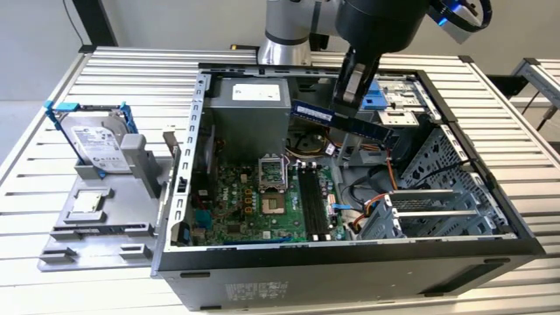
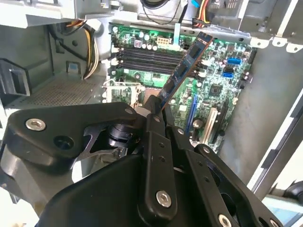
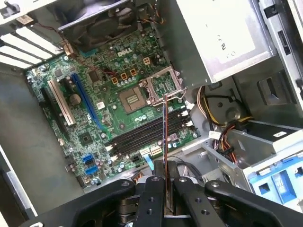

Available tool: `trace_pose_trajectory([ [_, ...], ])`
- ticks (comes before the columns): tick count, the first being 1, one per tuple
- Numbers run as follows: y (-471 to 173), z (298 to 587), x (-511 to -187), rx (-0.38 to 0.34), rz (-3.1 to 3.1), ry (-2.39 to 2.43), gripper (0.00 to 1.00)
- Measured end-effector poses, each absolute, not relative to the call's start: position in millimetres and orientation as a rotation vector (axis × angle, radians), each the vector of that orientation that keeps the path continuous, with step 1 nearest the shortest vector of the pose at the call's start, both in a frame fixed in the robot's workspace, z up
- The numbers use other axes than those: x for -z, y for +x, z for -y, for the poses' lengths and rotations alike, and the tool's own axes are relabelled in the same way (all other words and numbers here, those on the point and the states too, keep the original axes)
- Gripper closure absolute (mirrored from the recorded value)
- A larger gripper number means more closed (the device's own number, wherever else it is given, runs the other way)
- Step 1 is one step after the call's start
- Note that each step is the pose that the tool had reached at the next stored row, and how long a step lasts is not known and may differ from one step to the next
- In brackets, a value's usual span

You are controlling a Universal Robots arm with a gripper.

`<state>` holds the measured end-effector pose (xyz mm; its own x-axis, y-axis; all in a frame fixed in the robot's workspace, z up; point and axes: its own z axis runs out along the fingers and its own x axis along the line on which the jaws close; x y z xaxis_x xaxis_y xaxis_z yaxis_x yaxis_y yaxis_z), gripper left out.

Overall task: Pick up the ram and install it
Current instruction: 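Insert the ram into the slot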

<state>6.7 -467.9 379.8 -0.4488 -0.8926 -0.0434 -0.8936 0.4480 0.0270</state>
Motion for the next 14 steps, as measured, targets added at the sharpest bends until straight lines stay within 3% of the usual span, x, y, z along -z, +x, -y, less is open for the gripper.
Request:
trace_pose_trajectory([
  [14, 6.7, 467.9, -379.8, -0.067, -2.814, -1.331, 1.00],
])
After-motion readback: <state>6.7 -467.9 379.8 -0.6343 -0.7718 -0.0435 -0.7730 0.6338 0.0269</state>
